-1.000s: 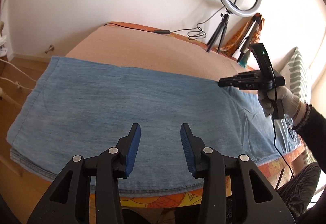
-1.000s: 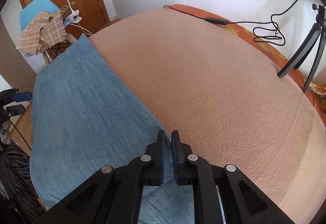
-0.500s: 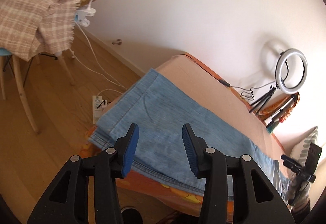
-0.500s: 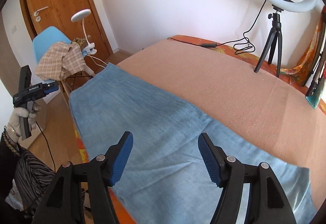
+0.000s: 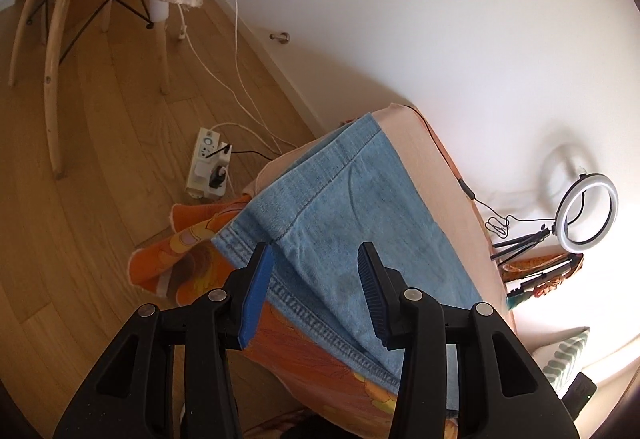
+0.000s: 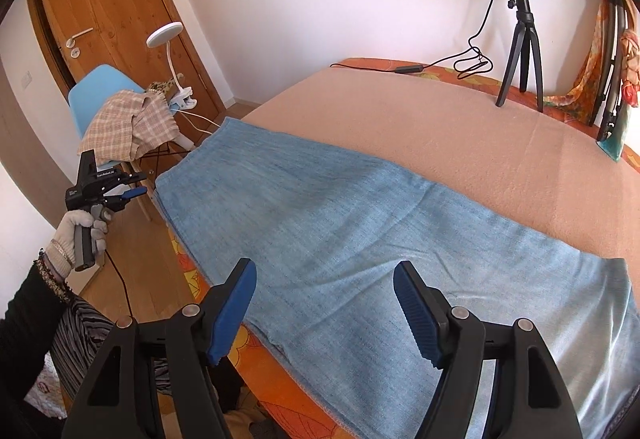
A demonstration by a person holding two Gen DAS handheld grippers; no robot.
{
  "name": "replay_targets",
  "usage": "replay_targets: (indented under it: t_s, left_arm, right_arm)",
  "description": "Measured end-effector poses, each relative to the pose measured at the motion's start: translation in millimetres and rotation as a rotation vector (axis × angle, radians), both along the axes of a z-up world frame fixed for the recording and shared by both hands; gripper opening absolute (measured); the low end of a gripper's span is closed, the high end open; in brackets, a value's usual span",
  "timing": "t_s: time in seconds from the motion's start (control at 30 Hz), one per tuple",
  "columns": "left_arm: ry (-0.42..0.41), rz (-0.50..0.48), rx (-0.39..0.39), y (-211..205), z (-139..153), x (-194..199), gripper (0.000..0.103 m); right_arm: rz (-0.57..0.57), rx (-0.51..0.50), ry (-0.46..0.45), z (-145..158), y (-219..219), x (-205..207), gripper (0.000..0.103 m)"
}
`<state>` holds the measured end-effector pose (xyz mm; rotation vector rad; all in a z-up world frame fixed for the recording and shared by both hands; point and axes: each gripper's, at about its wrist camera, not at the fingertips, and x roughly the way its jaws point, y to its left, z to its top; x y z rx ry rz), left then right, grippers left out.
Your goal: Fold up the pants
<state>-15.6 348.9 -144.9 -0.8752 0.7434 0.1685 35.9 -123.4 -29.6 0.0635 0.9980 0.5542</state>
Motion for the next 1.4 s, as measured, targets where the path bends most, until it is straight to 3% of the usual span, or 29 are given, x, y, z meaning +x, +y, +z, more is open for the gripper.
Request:
replay_targets:
  t_s: [0.17, 0.27, 0.3, 0.4, 0.53, 0.7, 0.8, 0.87, 0.9, 0.93, 1.07, 1.17, 1.3, 1.4]
  left_arm:
    - [0.047, 0.015, 0.009, 3.3, -11.7, 17.0, 0.043]
    - [0.047, 0.023, 0.014, 2.6, -16.4, 23.6, 0.042]
    - [0.043, 0.025, 0.022, 1.2, -17.4, 25.5, 0.039]
    - [0.037, 0.031, 0.067, -3.5, -19.1, 27.3, 0.019]
    - [0.036, 0.108, 0.016, -0.7, -23.7, 9.9, 0.019]
    - [0.052, 0.118, 0.049, 1.6, -21.2, 8.2, 0.032]
    - [0.052, 0.106, 0.065, 0.7, -23.0, 17.5, 0.032]
    - [0.051, 0.08, 0.1, -4.3, -21.3, 25.0, 0.03]
    - [0.046, 0.071, 0.12, -6.1, -20.8, 27.7, 0.021]
    - [0.038, 0.068, 0.124, -7.4, -20.4, 28.9, 0.018]
    - [-0.01, 0.07, 0.117, -10.7, -13.1, 26.6, 0.015]
    - [-0.039, 0.085, 0.139, -11.1, -2.8, 17.6, 0.015]
    - [-0.009, 0.091, 0.119, -5.0, -14.0, 7.1, 0.015]
    - [0.018, 0.09, 0.126, -6.2, -24.1, 5.5, 0.015]
  right_arm:
    - [0.028, 0.051, 0.016, -8.1, 11.7, 0.9, 0.074]
    - [0.094, 0.016, 0.034, -19.1, 34.0, -3.1, 0.074]
    - [0.117, -0.009, 0.028, -22.1, 42.2, -6.2, 0.074]
    - [0.19, -0.072, 0.007, -28.4, 63.3, -15.6, 0.074]
    - [0.253, -0.137, -0.027, -31.0, 77.8, -28.1, 0.074]
    - [0.297, -0.108, -0.017, -33.0, 82.7, -34.6, 0.074]
    - [0.337, -0.113, -0.019, -37.4, 96.9, -34.1, 0.073]
    - [0.359, -0.13, -0.028, -40.4, 110.8, -33.6, 0.068]
    - [0.368, -0.138, -0.032, -41.7, 118.1, -32.5, 0.065]
    - [0.381, -0.144, -0.035, -42.8, 125.1, -31.3, 0.065]
    - [0.455, -0.238, -0.096, -52.1, 155.5, -32.9, 0.057]
    - [0.493, -0.344, -0.118, -67.5, 168.2, -33.3, 0.035]
    - [0.51, -0.316, -0.099, -68.1, 163.0, -32.3, 0.021]
    - [0.508, -0.308, -0.103, -64.0, 160.1, -32.4, 0.018]
